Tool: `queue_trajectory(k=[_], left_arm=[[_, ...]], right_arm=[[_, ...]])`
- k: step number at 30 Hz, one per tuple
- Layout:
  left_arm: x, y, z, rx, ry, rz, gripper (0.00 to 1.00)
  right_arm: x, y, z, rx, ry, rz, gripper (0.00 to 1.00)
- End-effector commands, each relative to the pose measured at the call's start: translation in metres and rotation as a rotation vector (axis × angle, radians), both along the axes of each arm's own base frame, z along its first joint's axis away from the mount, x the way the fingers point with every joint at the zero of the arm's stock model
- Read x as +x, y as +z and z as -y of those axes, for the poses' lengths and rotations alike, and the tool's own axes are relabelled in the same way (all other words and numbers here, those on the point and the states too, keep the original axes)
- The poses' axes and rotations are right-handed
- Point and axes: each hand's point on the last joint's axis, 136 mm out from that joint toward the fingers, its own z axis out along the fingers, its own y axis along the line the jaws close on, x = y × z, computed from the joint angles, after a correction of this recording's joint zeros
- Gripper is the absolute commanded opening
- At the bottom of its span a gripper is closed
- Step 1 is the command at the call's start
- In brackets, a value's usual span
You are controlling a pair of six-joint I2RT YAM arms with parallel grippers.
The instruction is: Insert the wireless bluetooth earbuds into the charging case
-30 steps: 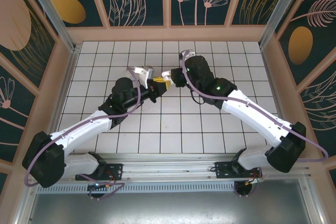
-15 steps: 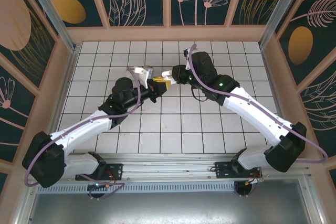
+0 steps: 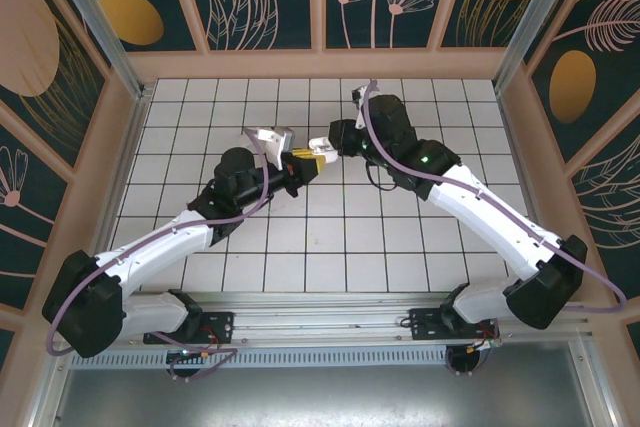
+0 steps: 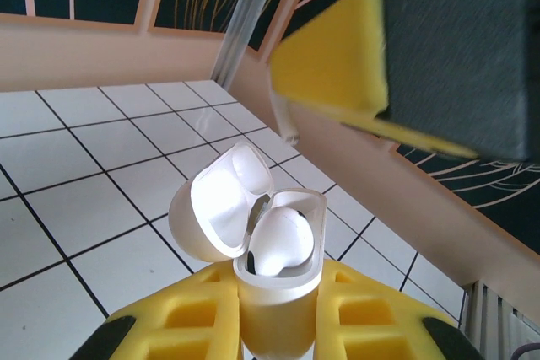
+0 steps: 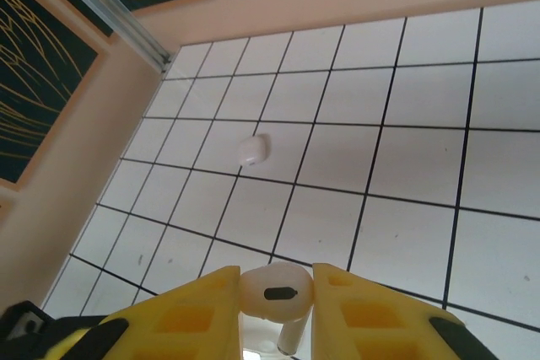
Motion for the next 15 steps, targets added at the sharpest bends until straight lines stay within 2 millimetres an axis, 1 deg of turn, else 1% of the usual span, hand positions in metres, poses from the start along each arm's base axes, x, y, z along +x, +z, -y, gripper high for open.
queue_trajectory(k=[1, 5, 6, 12, 15], left_arm=[[-0.005, 0.01, 0.001, -0.029, -0.012, 0.008, 0.0], [-0.005, 0.01, 0.001, -0.03, -0.015, 0.009, 0.0], [-0.004, 0.011, 0.002, -0.03, -0.015, 0.009, 0.0], [-0.002, 0.024, 0.004, -0.043, -0.017, 0.03, 0.0], [-0.001, 0.03, 0.003, -0.048, -0.011, 0.034, 0.0]], right_arm=[[-0.003, 0.029, 0.008, 0.023, -0.014, 0.063, 0.23], [-0.007, 0.029, 0.003, 0.04, 0.021, 0.061, 0.23], [-0.007, 0.026, 0.001, 0.037, 0.03, 0.057, 0.24], [-0.011, 0.013, -0.004, 0.031, 0.068, 0.031, 0.24], [-0.012, 0.012, -0.004, 0.029, 0.071, 0.032, 0.24]])
